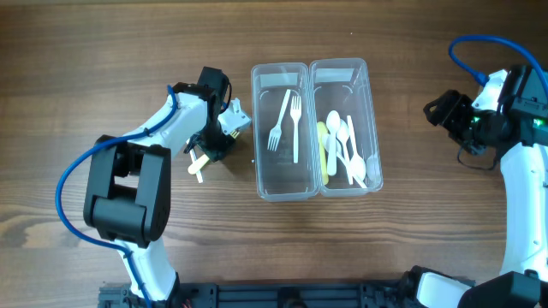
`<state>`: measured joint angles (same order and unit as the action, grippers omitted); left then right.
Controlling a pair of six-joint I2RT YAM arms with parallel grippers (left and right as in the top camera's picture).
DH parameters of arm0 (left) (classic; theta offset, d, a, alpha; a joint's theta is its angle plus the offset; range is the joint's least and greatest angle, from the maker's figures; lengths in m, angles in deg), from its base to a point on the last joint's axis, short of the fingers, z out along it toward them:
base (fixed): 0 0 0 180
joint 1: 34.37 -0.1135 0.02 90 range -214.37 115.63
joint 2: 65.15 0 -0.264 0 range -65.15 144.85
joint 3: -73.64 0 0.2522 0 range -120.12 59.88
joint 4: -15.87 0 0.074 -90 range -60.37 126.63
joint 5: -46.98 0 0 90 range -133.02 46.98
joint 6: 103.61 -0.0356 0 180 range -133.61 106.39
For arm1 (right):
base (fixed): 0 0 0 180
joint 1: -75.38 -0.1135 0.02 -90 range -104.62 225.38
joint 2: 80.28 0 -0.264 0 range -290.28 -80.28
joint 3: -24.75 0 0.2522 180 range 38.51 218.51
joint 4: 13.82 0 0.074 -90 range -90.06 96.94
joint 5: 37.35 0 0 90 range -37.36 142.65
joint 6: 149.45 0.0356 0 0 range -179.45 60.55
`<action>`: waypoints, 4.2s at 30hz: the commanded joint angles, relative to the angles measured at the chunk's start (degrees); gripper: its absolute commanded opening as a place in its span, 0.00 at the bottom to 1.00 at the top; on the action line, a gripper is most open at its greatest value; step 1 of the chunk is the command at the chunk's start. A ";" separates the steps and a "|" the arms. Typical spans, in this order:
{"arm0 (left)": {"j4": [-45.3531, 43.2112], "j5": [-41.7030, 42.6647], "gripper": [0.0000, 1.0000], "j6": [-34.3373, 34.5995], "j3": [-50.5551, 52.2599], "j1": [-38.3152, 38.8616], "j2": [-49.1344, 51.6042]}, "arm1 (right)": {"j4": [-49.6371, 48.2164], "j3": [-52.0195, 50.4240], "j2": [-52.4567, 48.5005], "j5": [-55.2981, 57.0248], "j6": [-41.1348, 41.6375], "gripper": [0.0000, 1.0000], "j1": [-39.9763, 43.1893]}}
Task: Pack container
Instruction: 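Grasp the yellow fork with the left gripper, then drop the yellow fork into the left container, then lower the left gripper and grasp the light-blue fork, then carry the light-blue fork into the left container and release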
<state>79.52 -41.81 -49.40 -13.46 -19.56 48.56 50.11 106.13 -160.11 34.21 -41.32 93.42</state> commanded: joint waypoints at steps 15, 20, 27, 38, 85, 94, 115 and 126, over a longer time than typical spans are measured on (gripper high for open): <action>14.75 15.30 0.04 44.68 -17.31 6.29 -9.90 | 0.04 -0.57 -0.59 -0.92 -0.09 0.76 -0.07; 7.23 13.18 0.04 62.55 -17.31 13.86 -9.66 | 0.07 -0.57 -0.59 -0.92 -0.09 0.76 -0.07; 4.70 7.04 0.37 71.19 -16.57 17.07 -6.93 | 0.26 -0.57 -0.59 -0.94 -0.11 0.76 -0.07; 11.43 6.25 0.73 42.75 -16.61 5.73 -11.52 | 0.24 -0.57 -0.59 -0.94 -0.02 0.76 -0.07; 6.64 -1.31 0.47 -22.27 -16.61 -7.67 13.31 | 2.58 -0.57 -0.59 -0.63 -0.20 0.76 -0.09; 5.64 -5.84 0.04 -12.68 -16.70 -7.56 12.59 | 2.38 -0.57 -0.59 -0.55 -0.15 0.75 -0.07; 4.28 -6.93 0.04 83.41 -16.87 24.65 -9.64 | 2.40 -0.57 -0.59 -0.96 0.07 0.76 -0.09; 11.02 -1.46 1.00 76.17 -18.64 17.38 -11.39 | 2.60 -0.57 -0.59 -0.94 0.07 0.78 -0.07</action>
<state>87.15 -45.19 31.47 -30.64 1.81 42.88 52.67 106.13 -160.11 34.21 -41.32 93.42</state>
